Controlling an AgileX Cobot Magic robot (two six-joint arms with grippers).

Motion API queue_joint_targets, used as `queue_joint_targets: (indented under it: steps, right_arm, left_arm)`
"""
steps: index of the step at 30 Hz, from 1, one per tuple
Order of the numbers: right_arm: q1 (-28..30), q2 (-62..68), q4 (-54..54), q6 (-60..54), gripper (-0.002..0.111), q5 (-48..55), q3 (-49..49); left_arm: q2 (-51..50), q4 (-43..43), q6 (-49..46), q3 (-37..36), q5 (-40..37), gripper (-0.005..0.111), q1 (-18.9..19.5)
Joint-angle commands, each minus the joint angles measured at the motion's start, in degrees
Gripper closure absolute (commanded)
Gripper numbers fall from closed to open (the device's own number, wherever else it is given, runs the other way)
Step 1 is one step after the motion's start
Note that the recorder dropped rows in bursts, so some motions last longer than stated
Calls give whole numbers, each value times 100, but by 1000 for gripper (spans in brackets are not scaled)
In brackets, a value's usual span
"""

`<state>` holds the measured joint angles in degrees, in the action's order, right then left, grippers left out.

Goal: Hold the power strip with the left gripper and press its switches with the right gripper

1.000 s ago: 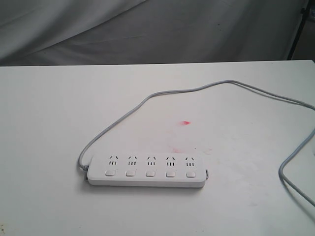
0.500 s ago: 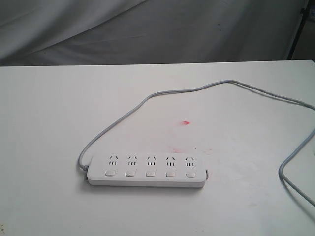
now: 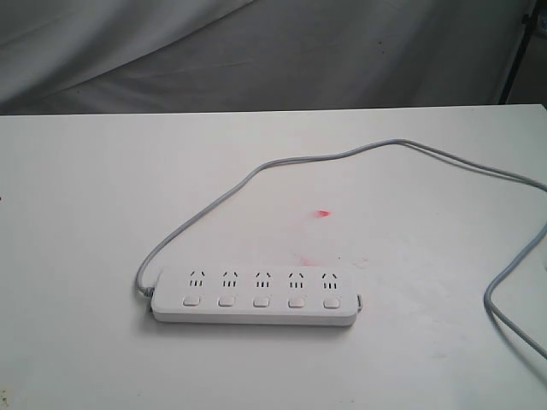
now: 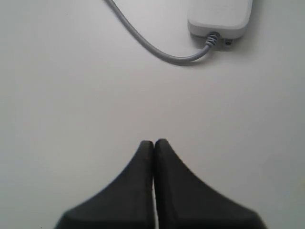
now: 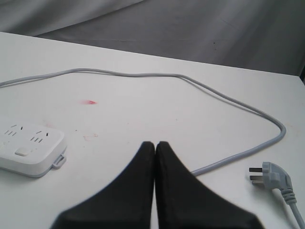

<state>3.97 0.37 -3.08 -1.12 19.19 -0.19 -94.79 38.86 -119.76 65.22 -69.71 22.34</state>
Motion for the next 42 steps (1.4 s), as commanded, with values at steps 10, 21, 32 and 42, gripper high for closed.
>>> queue_joint_targets:
  steps: [10,21,32,42]
  right_arm:
    - [11,-37,20,12,108,-18,19]
    - [11,-37,20,12,108,-18,19]
    - [11,-37,20,12,108,-18,19]
    - [11,-37,20,12,108,-18,19]
  left_arm:
    - [14,130,-19,45,-26,73,-32]
    - [14,292,-19,45,-26,22,-32]
    - [2,448,-19,27,-26,13,-32]
    - [-343,779,-19,27,-26,13,-78]
